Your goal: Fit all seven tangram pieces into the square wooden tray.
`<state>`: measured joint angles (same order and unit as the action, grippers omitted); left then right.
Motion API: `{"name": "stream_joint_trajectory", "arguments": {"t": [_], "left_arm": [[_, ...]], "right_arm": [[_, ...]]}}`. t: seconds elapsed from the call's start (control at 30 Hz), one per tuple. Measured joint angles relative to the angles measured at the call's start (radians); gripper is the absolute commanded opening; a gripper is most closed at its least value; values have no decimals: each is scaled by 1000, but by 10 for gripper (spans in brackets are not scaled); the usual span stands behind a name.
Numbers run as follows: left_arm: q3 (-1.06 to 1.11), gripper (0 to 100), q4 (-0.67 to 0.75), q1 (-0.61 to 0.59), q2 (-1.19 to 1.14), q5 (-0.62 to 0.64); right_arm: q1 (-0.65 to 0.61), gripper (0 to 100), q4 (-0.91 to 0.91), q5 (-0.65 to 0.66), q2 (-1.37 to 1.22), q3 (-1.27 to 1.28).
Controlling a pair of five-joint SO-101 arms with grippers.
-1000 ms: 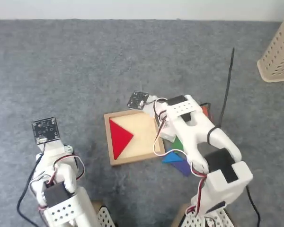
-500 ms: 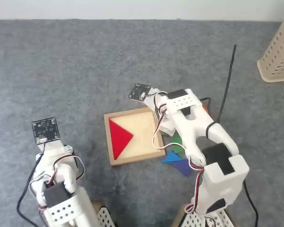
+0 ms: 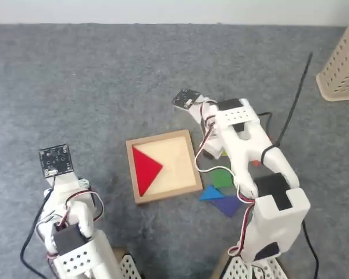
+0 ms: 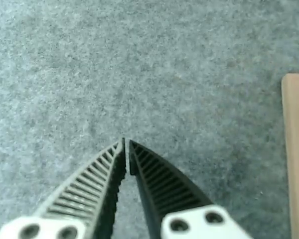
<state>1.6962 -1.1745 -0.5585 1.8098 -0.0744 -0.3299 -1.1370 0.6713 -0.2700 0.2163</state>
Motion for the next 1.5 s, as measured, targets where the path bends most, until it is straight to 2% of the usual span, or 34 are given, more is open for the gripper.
{"name": "stream_joint_trajectory", "arguments": {"t": [0.4,0.83,1.03,1.3,1.5], "left_arm": [[0,13,0,0,0,0],[0,13,0,0,0,0],[0,13,0,0,0,0],[0,13,0,0,0,0],[0,13,0,0,0,0]], "right_arm": [[-6,15,-9,-91,-2,-34],[-77,23,11,-101,137,40],[-140,140,110,-190,132,17],[-126,116,158,-371,-129,-230],[-137,119,158,-399,-247,-321]]}}
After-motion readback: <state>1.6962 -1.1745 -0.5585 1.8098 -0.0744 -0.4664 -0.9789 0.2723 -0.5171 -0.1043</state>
